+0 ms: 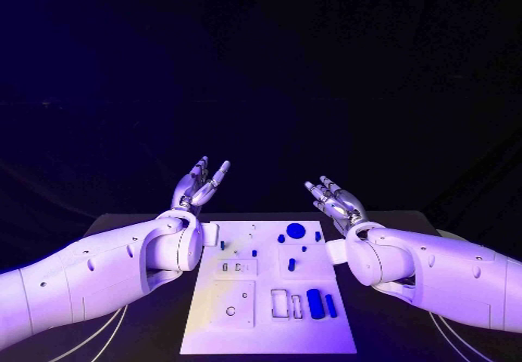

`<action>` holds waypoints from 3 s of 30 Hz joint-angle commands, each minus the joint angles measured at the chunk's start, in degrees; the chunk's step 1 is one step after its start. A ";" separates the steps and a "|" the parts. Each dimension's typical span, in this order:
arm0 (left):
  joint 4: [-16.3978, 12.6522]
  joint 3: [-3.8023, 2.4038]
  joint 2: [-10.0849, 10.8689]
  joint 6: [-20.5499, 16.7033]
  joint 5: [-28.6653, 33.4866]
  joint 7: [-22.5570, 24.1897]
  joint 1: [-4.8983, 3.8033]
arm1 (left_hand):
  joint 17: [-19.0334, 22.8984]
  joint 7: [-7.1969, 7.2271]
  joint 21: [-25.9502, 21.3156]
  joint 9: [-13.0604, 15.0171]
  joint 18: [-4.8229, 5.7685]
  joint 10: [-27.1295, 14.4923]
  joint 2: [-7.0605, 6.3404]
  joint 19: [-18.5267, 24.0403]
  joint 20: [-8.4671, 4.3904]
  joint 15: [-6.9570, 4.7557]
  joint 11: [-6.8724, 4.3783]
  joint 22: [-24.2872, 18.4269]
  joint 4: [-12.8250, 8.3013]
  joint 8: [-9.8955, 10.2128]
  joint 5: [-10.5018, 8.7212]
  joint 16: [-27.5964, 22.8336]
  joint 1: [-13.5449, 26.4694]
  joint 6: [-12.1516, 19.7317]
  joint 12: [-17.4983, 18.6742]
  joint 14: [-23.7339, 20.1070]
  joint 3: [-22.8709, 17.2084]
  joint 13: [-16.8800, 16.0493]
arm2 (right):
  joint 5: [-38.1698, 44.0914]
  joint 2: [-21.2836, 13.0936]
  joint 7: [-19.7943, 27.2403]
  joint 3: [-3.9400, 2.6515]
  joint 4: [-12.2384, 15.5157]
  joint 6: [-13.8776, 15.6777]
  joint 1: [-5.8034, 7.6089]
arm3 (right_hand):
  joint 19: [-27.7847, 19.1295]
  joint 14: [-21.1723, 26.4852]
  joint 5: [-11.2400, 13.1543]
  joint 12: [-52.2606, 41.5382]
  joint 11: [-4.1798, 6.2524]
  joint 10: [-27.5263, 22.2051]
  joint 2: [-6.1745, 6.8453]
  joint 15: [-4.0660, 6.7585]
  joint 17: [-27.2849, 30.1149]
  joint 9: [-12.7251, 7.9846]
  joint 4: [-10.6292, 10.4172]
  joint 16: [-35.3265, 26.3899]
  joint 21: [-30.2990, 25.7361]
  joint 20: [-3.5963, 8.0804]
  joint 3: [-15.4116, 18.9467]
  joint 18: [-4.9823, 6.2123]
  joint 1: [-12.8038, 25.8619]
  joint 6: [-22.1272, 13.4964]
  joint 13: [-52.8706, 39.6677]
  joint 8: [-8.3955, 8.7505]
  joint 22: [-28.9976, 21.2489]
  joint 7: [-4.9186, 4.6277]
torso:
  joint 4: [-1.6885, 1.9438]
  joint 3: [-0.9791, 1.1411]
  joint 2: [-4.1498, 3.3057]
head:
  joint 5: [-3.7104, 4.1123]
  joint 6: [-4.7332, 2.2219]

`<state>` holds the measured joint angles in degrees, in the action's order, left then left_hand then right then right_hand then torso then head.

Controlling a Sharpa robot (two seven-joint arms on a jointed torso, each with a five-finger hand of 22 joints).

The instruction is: Assemble the parts on the task board

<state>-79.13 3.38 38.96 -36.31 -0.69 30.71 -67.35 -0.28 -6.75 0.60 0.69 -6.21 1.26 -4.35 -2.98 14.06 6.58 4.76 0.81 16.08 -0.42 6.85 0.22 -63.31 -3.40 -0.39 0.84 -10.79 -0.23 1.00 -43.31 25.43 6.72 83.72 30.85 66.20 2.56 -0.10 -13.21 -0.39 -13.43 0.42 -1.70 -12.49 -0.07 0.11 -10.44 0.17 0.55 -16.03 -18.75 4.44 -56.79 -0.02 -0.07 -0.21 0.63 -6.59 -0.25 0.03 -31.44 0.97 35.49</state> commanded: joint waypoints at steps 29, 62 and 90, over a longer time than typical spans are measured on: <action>-7.49 -0.82 8.09 7.13 -3.27 0.49 -1.50 | -12.92 -5.96 19.97 9.47 -4.21 50.24 -3.49 -48.24 0.52 2.20 6.37 7.03 -1.47 -15.81 -0.72 19.16 -21.62 -40.88 -9.00 50.12 -4.35 -3.77 | 31.31 -1.10 -2.90 1.63 -6.72 -4.24 6.15 | 41.41 -49.54 -0.55 -7.69 1.75 53.38 6.47 2.67 -8.74 11.54 15.51 15.66 13.20 -0.18 -12.28 6.07 -16.88 42.46 -3.66 -17.10 4.20 -8.13 | 0.43 -0.33 -4.71 | 0.28 0.39; -19.74 -2.07 15.11 10.64 -5.22 -1.57 -3.11 | -19.32 -5.05 24.69 10.38 -4.24 60.27 -5.59 -58.36 -3.91 -1.51 3.68 8.05 -1.04 -16.77 -0.76 23.56 -22.81 -44.49 -7.81 59.69 -7.01 -3.74 | 90.64 0.66 -28.93 1.08 -2.99 -16.25 12.11 | 77.62 -87.07 -4.98 -3.87 8.02 67.14 13.03 12.10 -70.77 15.44 13.37 78.45 68.07 10.42 -12.83 1.26 -13.75 52.21 -8.57 -15.48 54.41 -3.12 | 1.53 -0.19 -12.23 | 1.41 -0.70; -20.55 -2.17 15.80 11.35 -4.57 -2.39 -3.53 | -20.16 -5.52 24.91 10.28 -4.15 59.48 -5.75 -58.35 -3.81 -1.25 4.08 8.09 -0.61 -16.14 -0.76 23.45 -22.22 -43.61 -6.78 59.40 -7.07 -3.61 | 96.39 4.57 -33.24 1.25 -4.51 -20.79 11.80 | 76.77 -86.68 -3.74 -3.48 7.60 62.85 13.71 11.60 -73.19 17.37 11.97 81.21 71.73 9.55 -13.14 1.08 -13.65 51.49 -9.15 -15.07 58.89 -2.66 | 1.93 -0.22 -13.18 | 1.40 0.25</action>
<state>-99.55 1.27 54.83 -26.24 -5.47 28.25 -70.74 -20.39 -12.16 25.23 11.01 -10.21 61.13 -10.06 -61.13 10.14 5.03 8.72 8.84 15.17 -16.84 6.32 23.51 -85.87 -47.51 -7.53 60.10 -17.81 -3.92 95.92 -38.88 -7.10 7.95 79.31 11.48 78.06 79.50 -84.13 -17.15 -3.85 -5.74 63.76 12.03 -0.51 -73.21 17.43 1.89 81.16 72.21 -6.38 -31.85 6.17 -70.09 51.00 -9.17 -14.94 59.48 -9.15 1.76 -0.23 -44.63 2.38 35.56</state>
